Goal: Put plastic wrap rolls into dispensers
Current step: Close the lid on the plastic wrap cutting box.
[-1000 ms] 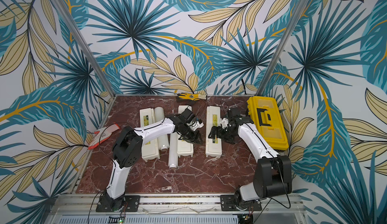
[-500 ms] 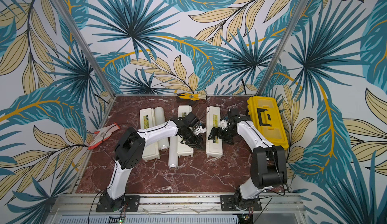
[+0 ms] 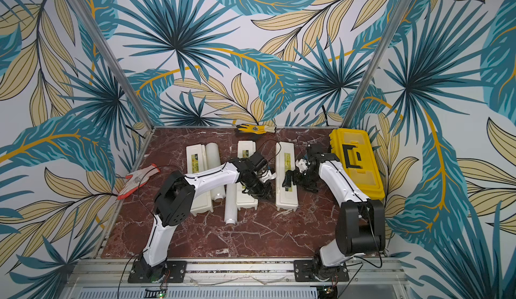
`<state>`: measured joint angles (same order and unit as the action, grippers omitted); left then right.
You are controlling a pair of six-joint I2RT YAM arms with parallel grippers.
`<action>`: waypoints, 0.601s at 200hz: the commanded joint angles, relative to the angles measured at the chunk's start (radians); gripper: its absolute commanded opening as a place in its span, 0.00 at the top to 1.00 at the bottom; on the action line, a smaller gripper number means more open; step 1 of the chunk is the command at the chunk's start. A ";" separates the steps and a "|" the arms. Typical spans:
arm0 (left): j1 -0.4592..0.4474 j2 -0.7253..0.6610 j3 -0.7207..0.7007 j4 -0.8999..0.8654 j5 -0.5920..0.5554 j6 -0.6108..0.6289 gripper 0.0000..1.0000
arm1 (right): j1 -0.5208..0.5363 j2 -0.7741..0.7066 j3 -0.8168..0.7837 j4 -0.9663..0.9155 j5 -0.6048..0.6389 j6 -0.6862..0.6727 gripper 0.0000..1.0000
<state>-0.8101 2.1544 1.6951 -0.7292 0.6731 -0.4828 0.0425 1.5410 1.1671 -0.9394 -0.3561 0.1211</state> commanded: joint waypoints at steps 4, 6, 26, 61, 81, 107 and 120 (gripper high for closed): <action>0.001 -0.011 0.003 -0.067 -0.047 0.027 0.71 | -0.007 -0.008 -0.038 0.002 -0.033 -0.030 0.01; 0.000 -0.012 0.005 -0.069 -0.049 0.027 0.71 | -0.007 -0.008 -0.040 0.003 -0.032 -0.031 0.01; 0.000 -0.019 0.024 -0.076 -0.040 0.030 0.71 | -0.009 -0.009 -0.055 0.010 -0.035 -0.035 0.01; -0.009 -0.001 0.048 -0.076 0.003 0.035 0.71 | -0.011 0.000 -0.073 0.033 -0.057 -0.031 0.01; -0.020 0.007 0.056 -0.078 0.025 0.039 0.71 | -0.013 -0.001 -0.081 0.041 -0.065 -0.032 0.01; -0.030 0.019 0.077 -0.082 0.033 0.043 0.71 | -0.012 0.001 -0.080 0.042 -0.079 -0.035 0.01; -0.033 0.029 0.093 -0.081 0.037 0.041 0.71 | -0.013 0.002 -0.079 0.038 -0.086 -0.035 0.01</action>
<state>-0.8310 2.1597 1.7233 -0.7971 0.6895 -0.4603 0.0349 1.5410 1.1042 -0.9085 -0.4141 0.1032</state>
